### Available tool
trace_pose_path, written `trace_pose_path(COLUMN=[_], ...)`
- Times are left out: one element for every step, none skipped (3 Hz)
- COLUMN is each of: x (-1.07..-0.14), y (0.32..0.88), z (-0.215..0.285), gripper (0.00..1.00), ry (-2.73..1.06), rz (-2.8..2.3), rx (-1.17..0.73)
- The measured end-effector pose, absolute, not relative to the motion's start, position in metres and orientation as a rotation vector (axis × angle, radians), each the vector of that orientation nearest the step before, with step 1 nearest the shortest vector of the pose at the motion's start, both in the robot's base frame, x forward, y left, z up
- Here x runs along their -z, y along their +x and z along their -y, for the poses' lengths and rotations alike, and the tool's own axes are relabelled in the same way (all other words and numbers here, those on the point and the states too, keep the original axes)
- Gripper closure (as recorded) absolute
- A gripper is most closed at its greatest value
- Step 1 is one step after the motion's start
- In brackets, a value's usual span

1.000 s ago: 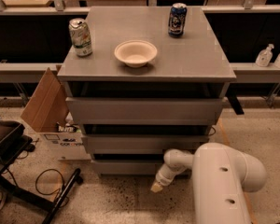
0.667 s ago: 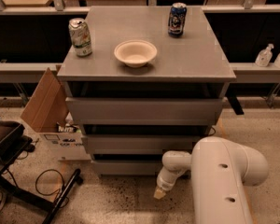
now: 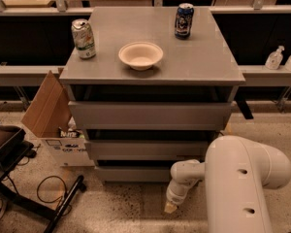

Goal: Close bottom drawer

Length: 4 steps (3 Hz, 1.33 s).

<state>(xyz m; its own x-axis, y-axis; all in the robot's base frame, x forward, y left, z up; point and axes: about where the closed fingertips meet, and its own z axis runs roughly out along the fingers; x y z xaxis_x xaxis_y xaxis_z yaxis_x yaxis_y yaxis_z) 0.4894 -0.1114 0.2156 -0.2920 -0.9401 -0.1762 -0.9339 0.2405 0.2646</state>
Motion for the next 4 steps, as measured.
trace_pose_path(x=[-0.224, -0.269, -0.331, -0.389], y=[0.469, 0.478, 0.499, 0.480], z=[0.122, 0.150, 0.174, 0.201], gripper=[1.00, 1.00, 1.00, 1.00], ry=[1.841, 1.886, 2.007, 2.017], rz=[2.471, 2.558, 2.581, 2.533], rx=[0.474, 0.261, 0.009, -0.171])
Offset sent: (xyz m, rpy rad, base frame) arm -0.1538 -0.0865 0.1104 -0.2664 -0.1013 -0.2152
